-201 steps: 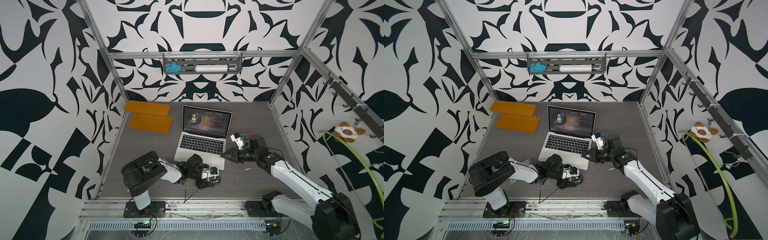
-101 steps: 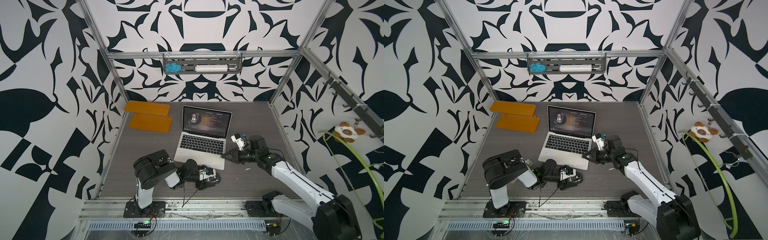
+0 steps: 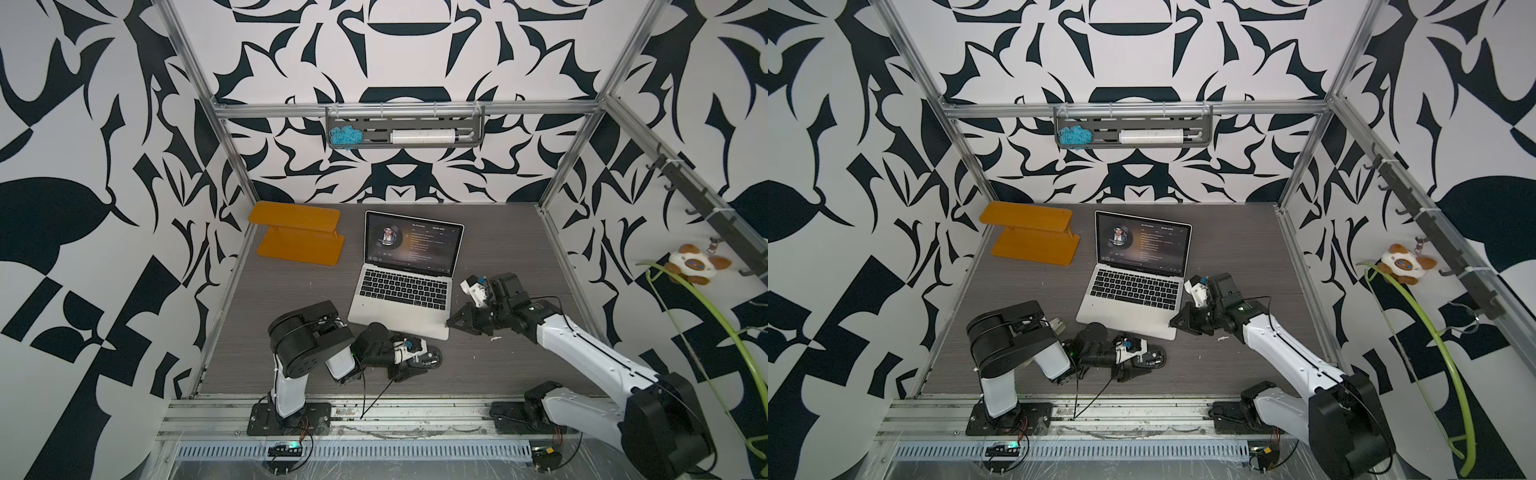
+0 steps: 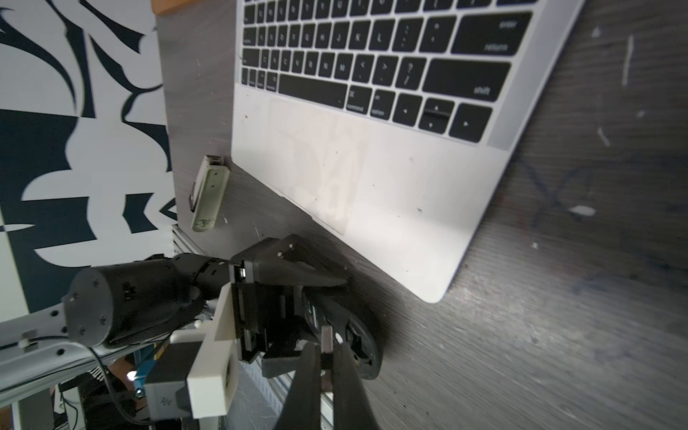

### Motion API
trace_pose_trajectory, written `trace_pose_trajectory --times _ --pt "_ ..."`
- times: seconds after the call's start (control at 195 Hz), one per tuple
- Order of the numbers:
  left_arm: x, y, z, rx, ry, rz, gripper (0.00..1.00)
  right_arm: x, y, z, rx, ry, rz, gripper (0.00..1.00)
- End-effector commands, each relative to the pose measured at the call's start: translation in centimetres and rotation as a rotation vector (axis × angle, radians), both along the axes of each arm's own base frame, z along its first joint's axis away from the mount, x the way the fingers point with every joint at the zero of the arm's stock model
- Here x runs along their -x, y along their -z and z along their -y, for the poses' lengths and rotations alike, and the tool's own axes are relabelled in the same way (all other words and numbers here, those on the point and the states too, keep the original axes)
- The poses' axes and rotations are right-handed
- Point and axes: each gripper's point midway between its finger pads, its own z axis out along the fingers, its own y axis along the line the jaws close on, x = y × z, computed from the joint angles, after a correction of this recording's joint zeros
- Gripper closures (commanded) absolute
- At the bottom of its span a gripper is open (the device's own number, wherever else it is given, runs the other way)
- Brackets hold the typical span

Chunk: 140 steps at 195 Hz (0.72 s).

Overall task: Remove the wireless mouse receiver from the laptop
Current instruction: Insert the USB plug into the mouse.

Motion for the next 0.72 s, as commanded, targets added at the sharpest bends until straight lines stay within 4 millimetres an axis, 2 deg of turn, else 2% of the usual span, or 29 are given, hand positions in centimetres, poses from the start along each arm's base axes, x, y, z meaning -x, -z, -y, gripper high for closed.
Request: trace_pose_trajectory --times 0.0,0.133,0.262,0.369,0.61,0.713 --pt "1.4 5.3 -2.6 -0.204 0.004 -0.104 0.36 0.5 -0.5 -0.4 0.064 -0.074 0.029 1.00" --pt "1.6 5.5 -2.4 -0.206 0.014 -0.126 0.49 1.4 -1.1 -1.7 0.043 -0.134 0.025 1.00" --pt "1.7 5.4 -2.1 -0.213 0.019 -0.157 0.62 1.5 -0.9 -1.8 0.181 -0.117 0.035 1.00" --pt "1.6 5.0 -2.0 -0.219 0.009 -0.168 0.72 1.6 -0.2 -1.2 0.337 -0.097 0.016 1.00" --pt "1.3 5.3 -1.8 -0.269 -0.003 -0.201 0.94 2.0 1.6 -0.4 0.453 -0.098 -0.065 1.00" --pt "1.4 5.4 -1.9 -0.268 -0.004 -0.204 0.97 2.5 2.7 -0.2 0.470 -0.119 -0.094 1.00"
